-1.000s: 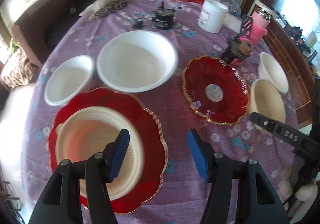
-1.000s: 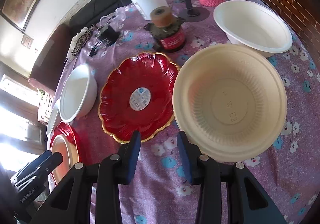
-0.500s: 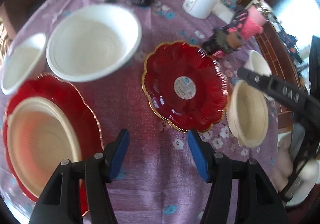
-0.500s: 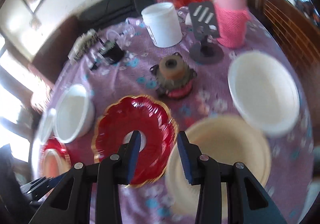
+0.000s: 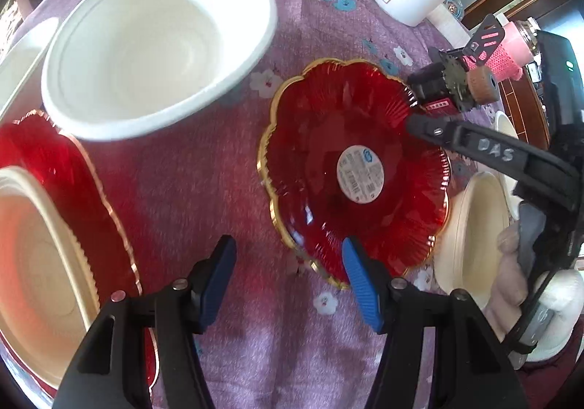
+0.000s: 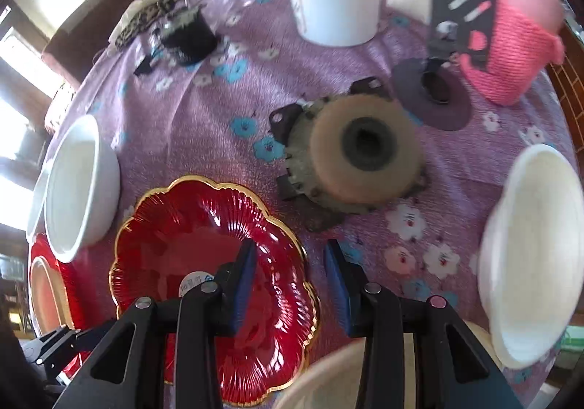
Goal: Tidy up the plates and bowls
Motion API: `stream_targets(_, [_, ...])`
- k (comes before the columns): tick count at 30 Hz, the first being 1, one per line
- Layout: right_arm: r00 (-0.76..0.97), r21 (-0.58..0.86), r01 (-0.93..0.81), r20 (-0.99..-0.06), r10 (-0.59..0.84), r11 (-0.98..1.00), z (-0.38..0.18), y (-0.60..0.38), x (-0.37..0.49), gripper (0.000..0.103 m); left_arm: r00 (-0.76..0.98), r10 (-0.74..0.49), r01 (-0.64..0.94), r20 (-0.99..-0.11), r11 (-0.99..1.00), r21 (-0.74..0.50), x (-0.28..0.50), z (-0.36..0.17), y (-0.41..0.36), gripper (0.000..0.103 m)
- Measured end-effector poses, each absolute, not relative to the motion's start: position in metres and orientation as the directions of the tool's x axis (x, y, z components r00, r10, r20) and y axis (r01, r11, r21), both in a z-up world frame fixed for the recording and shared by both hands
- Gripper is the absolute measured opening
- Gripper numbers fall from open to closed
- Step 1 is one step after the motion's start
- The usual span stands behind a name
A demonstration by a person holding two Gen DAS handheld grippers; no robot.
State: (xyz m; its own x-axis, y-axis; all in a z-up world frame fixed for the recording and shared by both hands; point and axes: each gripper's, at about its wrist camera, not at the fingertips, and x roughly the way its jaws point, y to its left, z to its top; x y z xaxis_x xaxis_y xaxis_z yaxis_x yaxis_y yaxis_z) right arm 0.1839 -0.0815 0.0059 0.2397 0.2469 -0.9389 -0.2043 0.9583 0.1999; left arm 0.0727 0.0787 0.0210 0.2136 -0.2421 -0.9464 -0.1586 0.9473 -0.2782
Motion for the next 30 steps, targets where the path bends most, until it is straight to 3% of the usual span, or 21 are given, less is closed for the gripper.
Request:
stream_targets(4, [0.221, 0.214, -0.225, -0.939, 0.263, 0.951, -0.001, -0.076, 0.185, 0.040, 0.233, -0.198, -0.151, -0.952, 0.960, -0.237, 0.078, 0.017, 0.074, 0.059])
stream_targets(6, [0.210, 0.235, -0.232, -0.935, 0.284, 0.944, 0.000, -0.076, 0.184, 0.030, 0.244, -0.188, -0.146, -0.951, 0.963, -0.228, 0.081, 0.017, 0.074, 0.059])
stream_targets(11, [0.195, 0.253, -0.227, -0.934, 0.299, 0.940, 0.006, -0.076, 0.179, 0.022, 0.253, -0.145, -0.173, -0.956, 0.966, -0.193, 0.078, 0.015, 0.087, 0.020])
stream_targets(15, [0.177, 0.305, -0.196, -0.924, 0.340, 0.932, 0.009, -0.085, 0.172, 0.015, 0.300, -0.181, -0.188, -0.937, 0.952, -0.243, 0.072, 0.023, 0.103, 0.015])
stream_targets(30, [0.292, 0.380, -0.163, -0.863, 0.412, 0.910, 0.062, -0.091, 0.117, 0.010, 0.395, -0.216, -0.165, -0.893, 0.940, -0.300, 0.038, 0.069, 0.126, 0.012])
